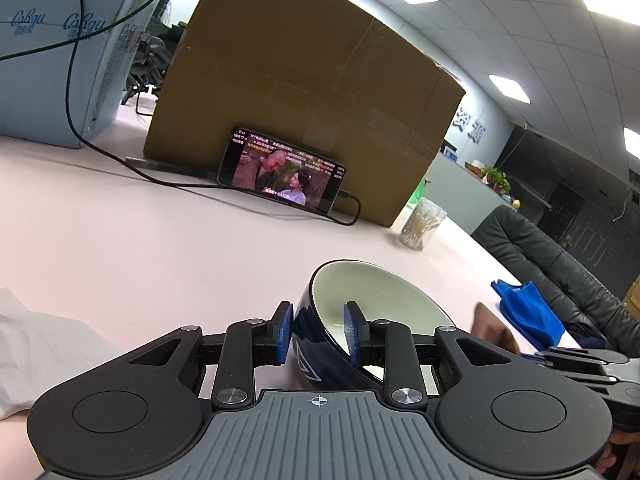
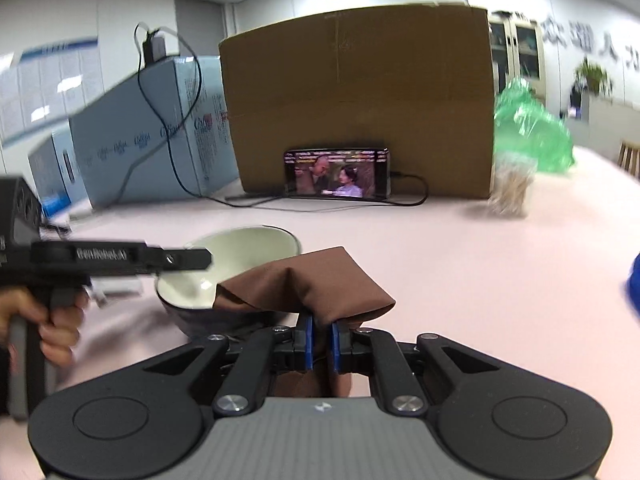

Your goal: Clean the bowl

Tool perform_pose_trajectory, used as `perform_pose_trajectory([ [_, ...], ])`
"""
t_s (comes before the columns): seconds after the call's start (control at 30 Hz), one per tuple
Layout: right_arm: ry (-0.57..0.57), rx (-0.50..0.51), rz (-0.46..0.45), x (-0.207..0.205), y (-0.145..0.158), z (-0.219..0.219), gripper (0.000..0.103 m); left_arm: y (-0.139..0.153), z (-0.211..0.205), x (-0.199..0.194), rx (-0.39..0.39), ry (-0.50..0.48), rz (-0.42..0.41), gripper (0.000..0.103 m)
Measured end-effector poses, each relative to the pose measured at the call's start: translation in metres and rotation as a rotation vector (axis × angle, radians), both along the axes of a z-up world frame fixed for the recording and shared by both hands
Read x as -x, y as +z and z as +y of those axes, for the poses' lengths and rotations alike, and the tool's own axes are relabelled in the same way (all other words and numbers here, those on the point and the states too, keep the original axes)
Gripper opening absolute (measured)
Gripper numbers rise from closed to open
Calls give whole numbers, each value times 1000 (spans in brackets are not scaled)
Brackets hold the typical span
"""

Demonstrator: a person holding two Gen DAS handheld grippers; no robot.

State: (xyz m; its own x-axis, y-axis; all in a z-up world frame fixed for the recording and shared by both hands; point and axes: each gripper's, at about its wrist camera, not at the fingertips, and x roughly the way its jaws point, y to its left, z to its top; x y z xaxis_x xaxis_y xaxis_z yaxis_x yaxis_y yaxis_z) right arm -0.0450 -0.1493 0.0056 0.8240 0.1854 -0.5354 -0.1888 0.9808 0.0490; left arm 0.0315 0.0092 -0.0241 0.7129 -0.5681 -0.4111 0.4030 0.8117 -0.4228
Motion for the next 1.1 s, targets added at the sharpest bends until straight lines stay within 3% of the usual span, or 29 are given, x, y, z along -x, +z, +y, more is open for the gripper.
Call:
perform_pose_trajectory([
  [0.1,16,126,49,6,1,-4,10,0,0,1,-1,0,-1,26],
  [0.23,130,324,92,3,-1,13,10,0,-1,2,-5,1,-4,26],
  [0.37,249,268,54,0,0,30,10,0,-1,3,-7,2,-6,26],
  [0.5,261,140,15,-1,2,28,13,0,-2,5,-6,2,-6,26],
  [0.57,250,78,-4,-1,3,23,16,0,-2,5,-6,2,-5,26],
  [0.7,237,10,-32,-5,5,15,38,0,-2,6,-5,2,-5,26],
  [0.93,284,-92,-25,-11,2,8,46,0,-2,6,-5,2,-5,26],
  [1.0,289,-122,-23,-11,0,6,45,0,-2,6,-4,1,-4,26],
  [1.03,291,-136,-23,-12,-1,5,31,0,-2,6,-4,2,-4,26],
  [1.1,299,-129,-15,-13,-1,6,16,0,-2,6,-5,3,-3,27],
])
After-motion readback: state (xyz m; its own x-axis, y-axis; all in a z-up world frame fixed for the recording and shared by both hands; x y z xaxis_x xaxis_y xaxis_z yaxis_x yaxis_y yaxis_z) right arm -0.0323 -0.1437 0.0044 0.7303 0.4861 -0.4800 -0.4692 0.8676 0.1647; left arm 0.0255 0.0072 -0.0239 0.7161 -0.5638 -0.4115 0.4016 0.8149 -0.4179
